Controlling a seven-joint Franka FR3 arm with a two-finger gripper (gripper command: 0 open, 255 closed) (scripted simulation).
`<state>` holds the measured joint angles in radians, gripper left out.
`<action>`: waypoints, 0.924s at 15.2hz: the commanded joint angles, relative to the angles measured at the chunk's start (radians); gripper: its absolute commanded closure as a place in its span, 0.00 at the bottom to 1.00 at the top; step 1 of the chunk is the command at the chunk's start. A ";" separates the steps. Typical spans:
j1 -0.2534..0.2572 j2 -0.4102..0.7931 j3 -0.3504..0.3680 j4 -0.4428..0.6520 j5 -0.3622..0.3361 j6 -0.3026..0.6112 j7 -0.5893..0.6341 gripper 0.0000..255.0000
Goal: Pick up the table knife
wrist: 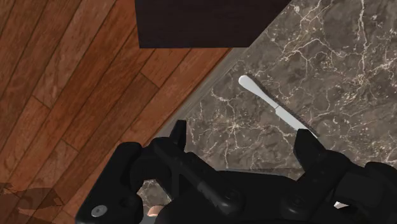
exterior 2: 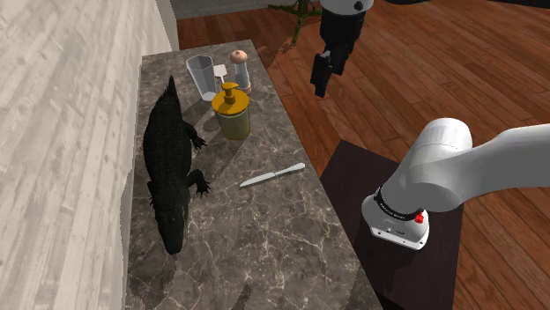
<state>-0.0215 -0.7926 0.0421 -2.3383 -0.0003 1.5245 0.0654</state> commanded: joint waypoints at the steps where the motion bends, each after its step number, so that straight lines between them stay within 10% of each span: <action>1: 0.000 0.000 0.000 0.000 0.000 0.000 0.000 0.00; 14: 0.138 0.302 0.019 -0.166 -0.025 0.376 -0.284 0.00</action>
<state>0.1066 -0.5231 0.0591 -2.4978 -0.0222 1.8678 -0.1948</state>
